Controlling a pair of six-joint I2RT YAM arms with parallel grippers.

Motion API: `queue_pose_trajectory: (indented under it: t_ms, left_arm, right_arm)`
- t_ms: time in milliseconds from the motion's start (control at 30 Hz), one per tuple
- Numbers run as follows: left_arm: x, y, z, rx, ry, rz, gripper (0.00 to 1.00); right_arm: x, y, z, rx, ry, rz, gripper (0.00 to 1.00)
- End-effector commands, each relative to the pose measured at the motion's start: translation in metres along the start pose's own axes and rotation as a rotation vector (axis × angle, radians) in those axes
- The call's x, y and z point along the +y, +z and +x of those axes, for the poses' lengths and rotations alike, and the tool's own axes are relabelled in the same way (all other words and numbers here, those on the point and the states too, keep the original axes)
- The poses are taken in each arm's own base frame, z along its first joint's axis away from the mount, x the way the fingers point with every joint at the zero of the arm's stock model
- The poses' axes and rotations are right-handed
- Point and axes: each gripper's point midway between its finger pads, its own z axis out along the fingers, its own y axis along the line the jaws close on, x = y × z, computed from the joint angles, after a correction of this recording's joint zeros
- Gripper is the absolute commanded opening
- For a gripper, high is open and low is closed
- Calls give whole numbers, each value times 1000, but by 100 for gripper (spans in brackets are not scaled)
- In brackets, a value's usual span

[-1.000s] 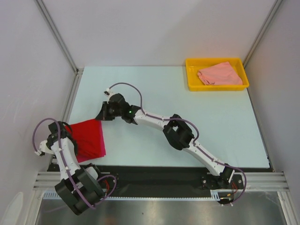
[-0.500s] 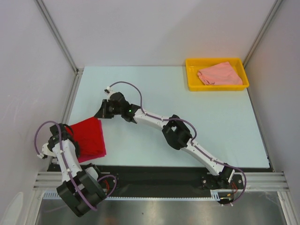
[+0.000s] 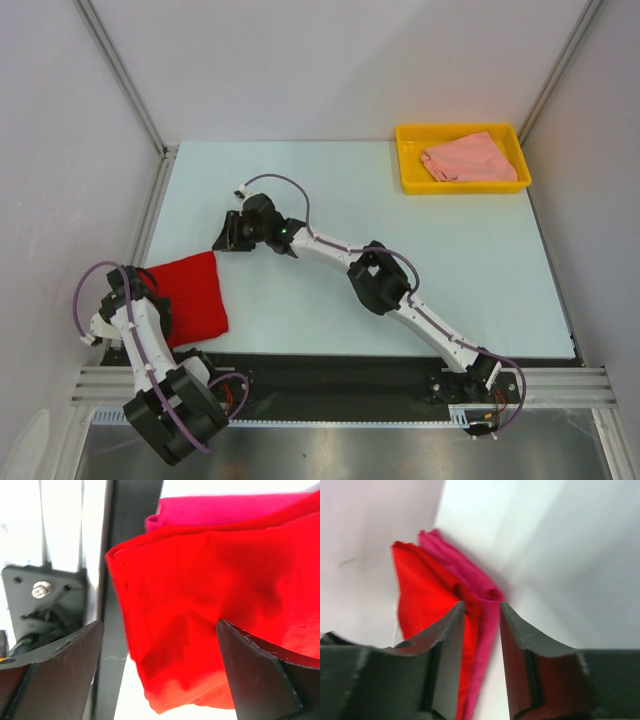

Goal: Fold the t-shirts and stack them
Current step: Neatly place the folded tshirt to the corner

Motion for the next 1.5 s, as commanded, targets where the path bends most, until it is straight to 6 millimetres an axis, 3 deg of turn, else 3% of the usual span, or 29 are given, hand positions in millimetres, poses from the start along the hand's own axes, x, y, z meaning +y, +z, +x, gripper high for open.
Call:
queue_pose_trajectory:
  t_ms: [0,167,333,367,433,500,567,600,700,767,867,967,1133,1300,1467]
  left_arm:
    - [2,-23,-19,-57,-51,-23,100]
    - [8,-58,-42,-122,-86,-73,100]
    - [-17,-82,-55,-170,-112,44,100]
    - [-33,-83,-59,-183,-90,115,97]
    - [-45,-77,-55,-173,-30,157,94]
    - [-70,-67,-54,-187,109,261,94]
    - [-108,-72,-54,-210,298,434,96]
    - [-114,-71,-53,-218,351,468,96]
    - [-142,-77,-68,-323,503,558,100]
    - [-155,-77,-76,-368,596,577,100]
    - [-174,-64,-68,-275,715,596,98]
    - [-185,-45,-65,-216,773,595,95]
    - [-186,-20,-88,-223,760,499,94]
    - [-205,-20,-101,-210,682,514,95]
    - [-215,-9,-91,-137,673,531,93]
  right_arm:
    - [40,-43,-60,-66,-76,-1,44]
    - [28,-68,-58,-6,-140,84,58]
    - [29,-95,-57,33,-165,119,63]
    - [32,-105,-56,41,-163,121,63]
    - [32,-115,-52,61,-172,112,61]
    - [39,-128,-32,115,-156,70,61]
    - [47,-132,-21,124,-168,18,62]
    - [48,-137,-9,147,-165,8,63]
    - [59,-141,30,235,-153,-71,69]
    - [74,-142,48,262,-146,-134,80]
    - [75,-146,88,351,-137,-166,84]
    - [76,-143,113,399,-149,-194,83]
    - [78,-136,134,430,-135,-207,83]
    - [72,-123,150,446,-85,-210,79]
    - [69,-112,150,442,-65,-206,76]
